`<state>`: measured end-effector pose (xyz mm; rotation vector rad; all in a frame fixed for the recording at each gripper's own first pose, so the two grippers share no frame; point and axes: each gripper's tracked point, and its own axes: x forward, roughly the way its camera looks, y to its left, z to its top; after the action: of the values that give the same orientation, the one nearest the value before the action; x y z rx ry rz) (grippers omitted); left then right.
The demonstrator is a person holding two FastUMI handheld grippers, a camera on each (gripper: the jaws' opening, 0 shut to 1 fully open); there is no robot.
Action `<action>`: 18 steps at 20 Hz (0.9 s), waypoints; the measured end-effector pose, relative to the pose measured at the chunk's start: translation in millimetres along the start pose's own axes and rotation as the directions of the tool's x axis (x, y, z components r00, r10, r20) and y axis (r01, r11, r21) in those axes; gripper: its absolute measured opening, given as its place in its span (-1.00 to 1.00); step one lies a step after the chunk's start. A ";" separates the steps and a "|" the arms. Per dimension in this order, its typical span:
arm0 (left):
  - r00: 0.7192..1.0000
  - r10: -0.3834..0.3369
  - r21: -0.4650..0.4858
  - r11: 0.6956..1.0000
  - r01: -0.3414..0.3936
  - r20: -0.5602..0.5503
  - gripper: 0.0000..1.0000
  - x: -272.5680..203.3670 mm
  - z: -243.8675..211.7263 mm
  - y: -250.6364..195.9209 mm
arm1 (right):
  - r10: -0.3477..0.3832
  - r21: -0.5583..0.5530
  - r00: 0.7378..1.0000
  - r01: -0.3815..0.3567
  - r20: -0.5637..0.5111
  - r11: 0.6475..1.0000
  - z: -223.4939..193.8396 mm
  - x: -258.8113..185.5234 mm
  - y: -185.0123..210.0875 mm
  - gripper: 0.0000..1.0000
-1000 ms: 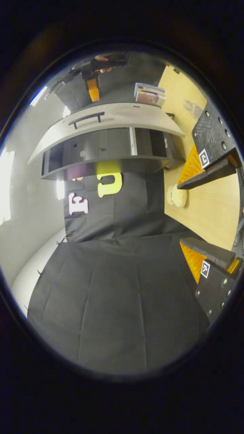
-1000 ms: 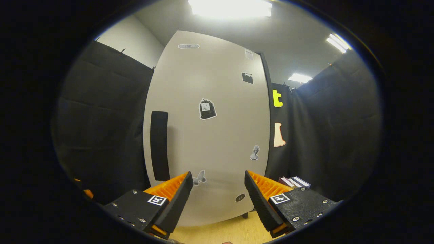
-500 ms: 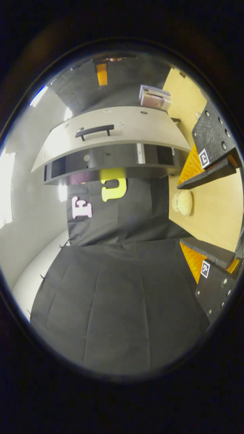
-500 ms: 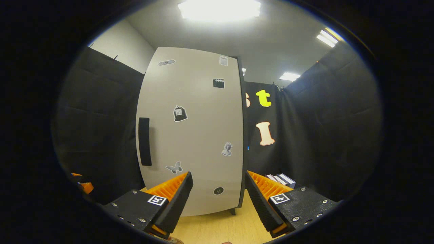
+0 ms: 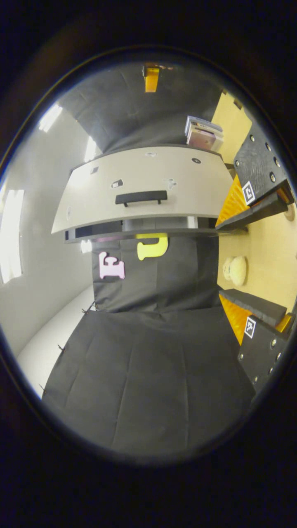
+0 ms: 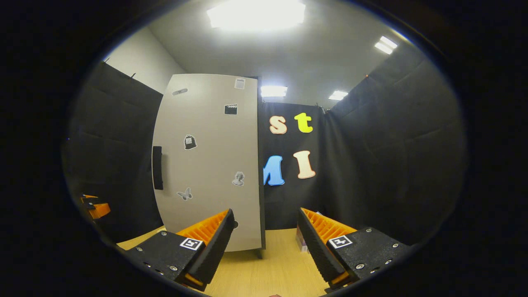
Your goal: Open the cabinet door with the right hand, grasp the bottle in the cabinet with the left hand and place it on the coaster, then close the cabinet door with the right hand.
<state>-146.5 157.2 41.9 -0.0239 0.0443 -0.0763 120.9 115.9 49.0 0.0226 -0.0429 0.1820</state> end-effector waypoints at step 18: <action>1.000 0.006 -0.006 1.000 -0.006 0.009 0.64 3.7 9.0 -38.8 | -0.019 0.002 0.999 0.019 -0.036 1.000 -35.7 -12.1 -28.1 0.89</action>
<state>-145.3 118.4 51.8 -0.0296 0.0357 -0.0704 115.6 87.1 12.3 0.0220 -0.0071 0.1637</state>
